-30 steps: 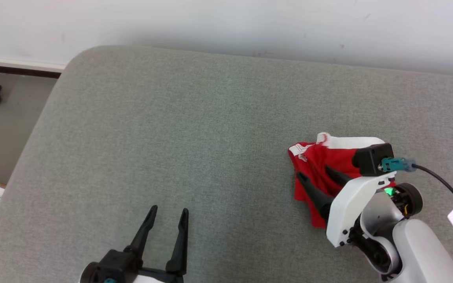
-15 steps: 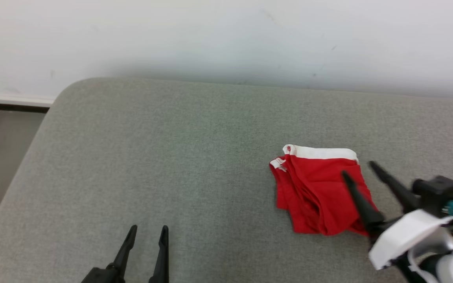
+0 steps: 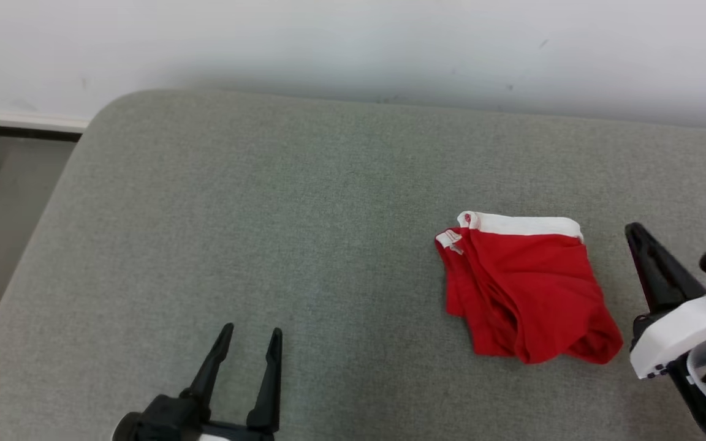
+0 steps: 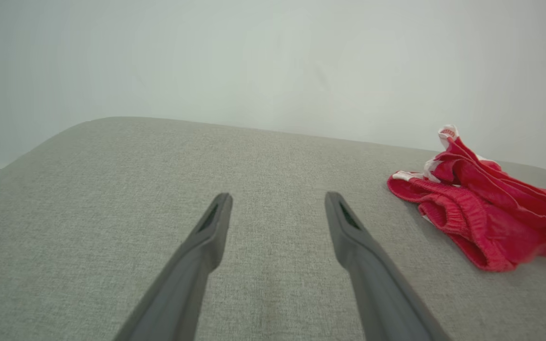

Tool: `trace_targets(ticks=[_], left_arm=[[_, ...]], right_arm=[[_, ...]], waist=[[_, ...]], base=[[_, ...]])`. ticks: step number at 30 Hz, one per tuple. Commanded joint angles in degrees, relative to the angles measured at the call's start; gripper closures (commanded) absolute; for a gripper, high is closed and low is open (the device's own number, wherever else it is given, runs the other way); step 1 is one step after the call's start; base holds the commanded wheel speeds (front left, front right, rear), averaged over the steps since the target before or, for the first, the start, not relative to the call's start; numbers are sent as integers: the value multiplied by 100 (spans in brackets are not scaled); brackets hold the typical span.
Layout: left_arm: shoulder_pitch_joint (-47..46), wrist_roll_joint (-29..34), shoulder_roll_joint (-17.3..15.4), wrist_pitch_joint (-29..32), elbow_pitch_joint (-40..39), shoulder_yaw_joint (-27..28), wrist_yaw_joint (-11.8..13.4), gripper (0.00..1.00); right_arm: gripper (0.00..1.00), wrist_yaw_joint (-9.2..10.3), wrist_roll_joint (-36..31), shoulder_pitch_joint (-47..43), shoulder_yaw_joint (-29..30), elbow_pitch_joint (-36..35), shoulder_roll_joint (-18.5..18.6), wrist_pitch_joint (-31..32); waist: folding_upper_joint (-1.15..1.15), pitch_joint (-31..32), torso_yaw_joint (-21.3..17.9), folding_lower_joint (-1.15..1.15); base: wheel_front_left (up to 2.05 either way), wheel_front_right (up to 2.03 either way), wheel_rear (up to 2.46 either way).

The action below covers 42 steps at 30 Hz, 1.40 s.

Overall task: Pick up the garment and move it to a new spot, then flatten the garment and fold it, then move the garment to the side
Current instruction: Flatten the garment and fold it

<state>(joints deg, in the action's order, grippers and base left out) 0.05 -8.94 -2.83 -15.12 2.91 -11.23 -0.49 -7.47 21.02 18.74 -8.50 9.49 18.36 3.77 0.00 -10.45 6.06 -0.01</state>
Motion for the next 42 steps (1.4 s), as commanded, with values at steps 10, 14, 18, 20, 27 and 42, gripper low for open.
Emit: trace_targets(ticks=[10, 14, 18, 20, 27, 42], left_arm=[[-233, -92, -17, 1, 47, -108, 77, 0], [-258, -114, -18, 1, 37, -115, 94, 0], [-277, -104, -17, 1, 48, -144, 102, 0], [-287, -120, -17, 1, 66, -172, 106, 0], [-252, -172, -18, 1, 117, -266, 144, 0], [-26, -234, -17, 1, 110, -155, 116, 0]], right_arm=[[100, -1, 17, 458, -1454, 1246, -99, -728], [100, -1, -7, 551, -1832, 1505, -271, -972], [100, -1, -48, 711, -2097, 1789, -541, -1068], [100, -1, -122, 783, -2231, 1964, -674, -1039], [100, -2, -287, 949, -2390, 2512, -1180, -1058], [100, -2, -212, 621, -2634, 2612, -1458, -939]], waist=[[0, -328, 317, 1], [0, -368, 354, 1], [0, -391, 380, 1], [0, -390, 401, 1], [0, -292, 456, 1], [0, 54, 200, 1]], base=[[0, 0, 0], [0, 0, 0], [0, 0, 0], [0, 0, 0], [0, 0, 0], [0, 0, 0]])
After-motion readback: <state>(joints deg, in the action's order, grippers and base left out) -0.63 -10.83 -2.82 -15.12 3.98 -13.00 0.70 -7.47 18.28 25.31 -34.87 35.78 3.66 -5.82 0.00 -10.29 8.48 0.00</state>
